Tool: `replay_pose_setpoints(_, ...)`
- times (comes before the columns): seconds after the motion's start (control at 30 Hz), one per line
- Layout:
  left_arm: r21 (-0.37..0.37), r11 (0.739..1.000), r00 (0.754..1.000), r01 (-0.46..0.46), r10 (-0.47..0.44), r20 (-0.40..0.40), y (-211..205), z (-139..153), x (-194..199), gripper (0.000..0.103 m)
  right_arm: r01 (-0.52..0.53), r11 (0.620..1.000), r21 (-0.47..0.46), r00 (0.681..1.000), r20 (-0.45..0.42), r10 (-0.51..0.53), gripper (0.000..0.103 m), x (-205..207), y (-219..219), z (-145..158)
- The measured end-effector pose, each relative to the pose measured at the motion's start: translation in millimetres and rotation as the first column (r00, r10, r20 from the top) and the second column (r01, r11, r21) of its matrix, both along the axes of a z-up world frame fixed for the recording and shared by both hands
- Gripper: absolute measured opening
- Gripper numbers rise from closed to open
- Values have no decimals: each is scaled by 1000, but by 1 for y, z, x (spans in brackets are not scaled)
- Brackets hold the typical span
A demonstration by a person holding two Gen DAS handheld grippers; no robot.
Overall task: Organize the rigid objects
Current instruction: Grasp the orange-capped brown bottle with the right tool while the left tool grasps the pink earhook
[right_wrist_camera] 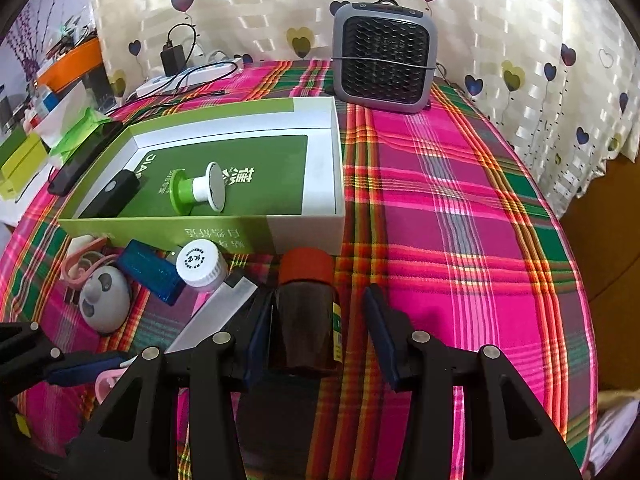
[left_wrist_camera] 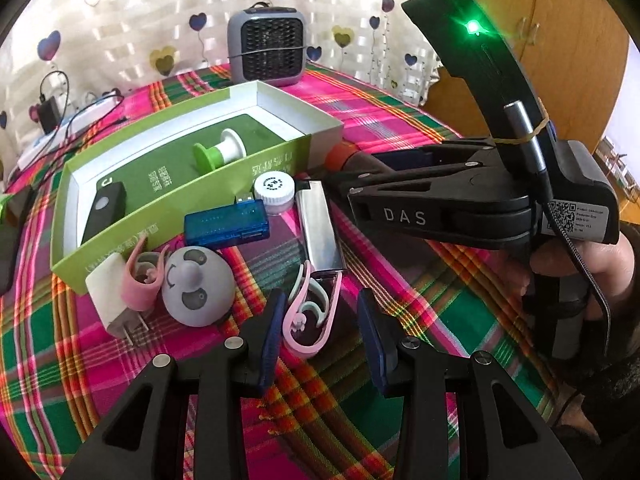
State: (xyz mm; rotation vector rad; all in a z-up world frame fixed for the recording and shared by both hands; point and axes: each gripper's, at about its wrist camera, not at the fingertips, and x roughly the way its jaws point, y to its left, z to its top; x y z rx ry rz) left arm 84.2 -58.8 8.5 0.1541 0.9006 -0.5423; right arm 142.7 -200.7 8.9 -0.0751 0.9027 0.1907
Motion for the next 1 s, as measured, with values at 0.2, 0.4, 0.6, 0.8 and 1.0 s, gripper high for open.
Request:
replay_pose_setpoints(0.2, 0, 1000, 1000, -6, 6, -1, 0, 0, 1, 36, 0, 1000, 0, 1000, 1, 0, 46, 0, 0, 0)
replay_pose_setpoints(0.4, 13, 1000, 1000, -8, 8, 9, -1, 0, 0, 30, 13, 1000, 6, 1000, 4, -13, 40, 0, -2, 0)
replay_pose_setpoints(0.6, 6, 1000, 1000, -12, 12, 6, 0, 0, -1, 23, 17, 1000, 5, 1000, 7, -17, 33, -1, -1, 0)
replay_pose_setpoints(0.8, 3, 1000, 1000, -12, 12, 5, 1, 0, 0, 23, 16, 1000, 6, 1000, 7, -16, 33, -2, -2, 0)
replay_pose_setpoints(1.0, 4, 1000, 1000, -12, 12, 5, 1, 0, 0, 23, 16, 1000, 7, 1000, 7, -16, 33, -2, -2, 0)
